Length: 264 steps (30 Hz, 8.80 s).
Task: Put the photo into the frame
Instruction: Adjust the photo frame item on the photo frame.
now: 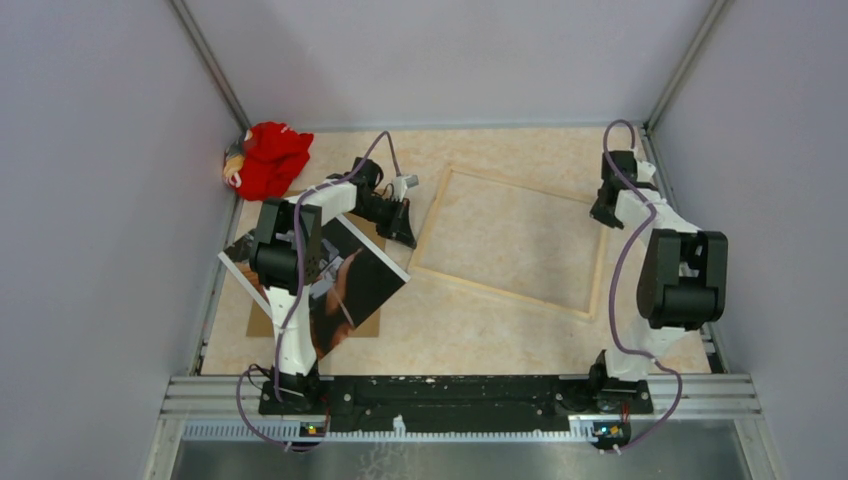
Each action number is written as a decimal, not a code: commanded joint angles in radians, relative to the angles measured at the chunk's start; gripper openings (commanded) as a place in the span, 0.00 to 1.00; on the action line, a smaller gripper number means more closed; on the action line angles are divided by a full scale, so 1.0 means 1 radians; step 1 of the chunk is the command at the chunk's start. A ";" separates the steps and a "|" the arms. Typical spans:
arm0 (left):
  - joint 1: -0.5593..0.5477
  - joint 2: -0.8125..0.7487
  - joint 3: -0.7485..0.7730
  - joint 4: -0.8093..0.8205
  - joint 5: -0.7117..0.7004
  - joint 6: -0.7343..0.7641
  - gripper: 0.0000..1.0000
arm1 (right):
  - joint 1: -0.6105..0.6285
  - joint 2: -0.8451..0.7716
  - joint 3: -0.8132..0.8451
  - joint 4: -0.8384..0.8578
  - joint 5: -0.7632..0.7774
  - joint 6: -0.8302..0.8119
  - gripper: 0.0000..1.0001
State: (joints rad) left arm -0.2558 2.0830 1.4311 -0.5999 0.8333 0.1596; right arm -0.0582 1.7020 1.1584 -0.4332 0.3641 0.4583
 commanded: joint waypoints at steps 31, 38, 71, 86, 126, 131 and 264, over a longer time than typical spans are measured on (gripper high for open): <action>0.003 -0.039 0.021 -0.002 0.031 0.006 0.00 | -0.025 0.110 -0.045 0.060 -0.125 0.018 0.00; 0.003 -0.037 0.017 -0.001 0.033 0.006 0.00 | 0.008 0.118 -0.037 0.041 -0.074 0.000 0.00; 0.004 -0.048 0.013 -0.003 0.036 0.006 0.00 | 0.202 0.235 0.100 -0.095 0.304 -0.122 0.00; 0.004 -0.063 0.010 -0.011 0.030 0.008 0.00 | 0.191 0.138 0.111 -0.079 0.223 -0.069 0.07; 0.010 -0.066 -0.003 -0.001 0.038 0.008 0.00 | -0.033 0.202 0.018 -0.023 0.017 0.001 0.00; 0.010 -0.065 -0.003 -0.001 0.039 0.008 0.00 | -0.048 0.203 0.004 -0.009 -0.030 0.005 0.00; 0.010 -0.020 0.101 0.021 0.068 -0.033 0.00 | 0.321 0.559 0.600 -0.002 -0.360 0.195 0.10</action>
State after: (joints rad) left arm -0.2489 2.0712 1.5192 -0.6018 0.8722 0.1303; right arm 0.2474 2.2276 1.7233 -0.4362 0.0250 0.6407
